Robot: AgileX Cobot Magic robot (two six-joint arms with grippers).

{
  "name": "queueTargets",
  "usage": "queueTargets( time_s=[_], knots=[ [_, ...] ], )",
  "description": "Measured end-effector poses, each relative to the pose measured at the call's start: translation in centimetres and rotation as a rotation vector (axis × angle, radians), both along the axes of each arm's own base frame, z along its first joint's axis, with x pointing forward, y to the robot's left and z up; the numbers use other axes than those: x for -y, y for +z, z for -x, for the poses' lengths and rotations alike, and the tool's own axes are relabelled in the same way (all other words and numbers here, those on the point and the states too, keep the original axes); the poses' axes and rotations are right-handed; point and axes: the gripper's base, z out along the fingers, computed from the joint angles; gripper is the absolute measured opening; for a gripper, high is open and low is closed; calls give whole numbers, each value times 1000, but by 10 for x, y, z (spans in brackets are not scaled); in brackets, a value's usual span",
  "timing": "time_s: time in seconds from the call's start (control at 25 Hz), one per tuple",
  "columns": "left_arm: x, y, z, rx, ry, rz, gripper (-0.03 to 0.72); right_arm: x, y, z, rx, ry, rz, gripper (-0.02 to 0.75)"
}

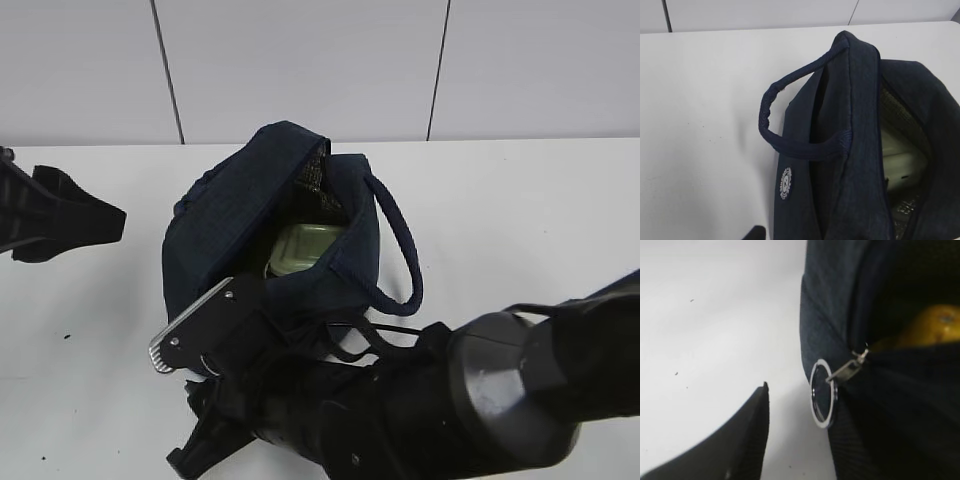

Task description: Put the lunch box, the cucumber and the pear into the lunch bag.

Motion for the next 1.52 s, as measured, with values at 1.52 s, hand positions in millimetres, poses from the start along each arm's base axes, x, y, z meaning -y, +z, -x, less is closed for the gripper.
queueTargets(
  time_s=[1.52],
  knots=[
    [-4, -6, 4, -33, -52, -110, 245, 8, 71, 6, 8, 9, -16, 6]
  ],
)
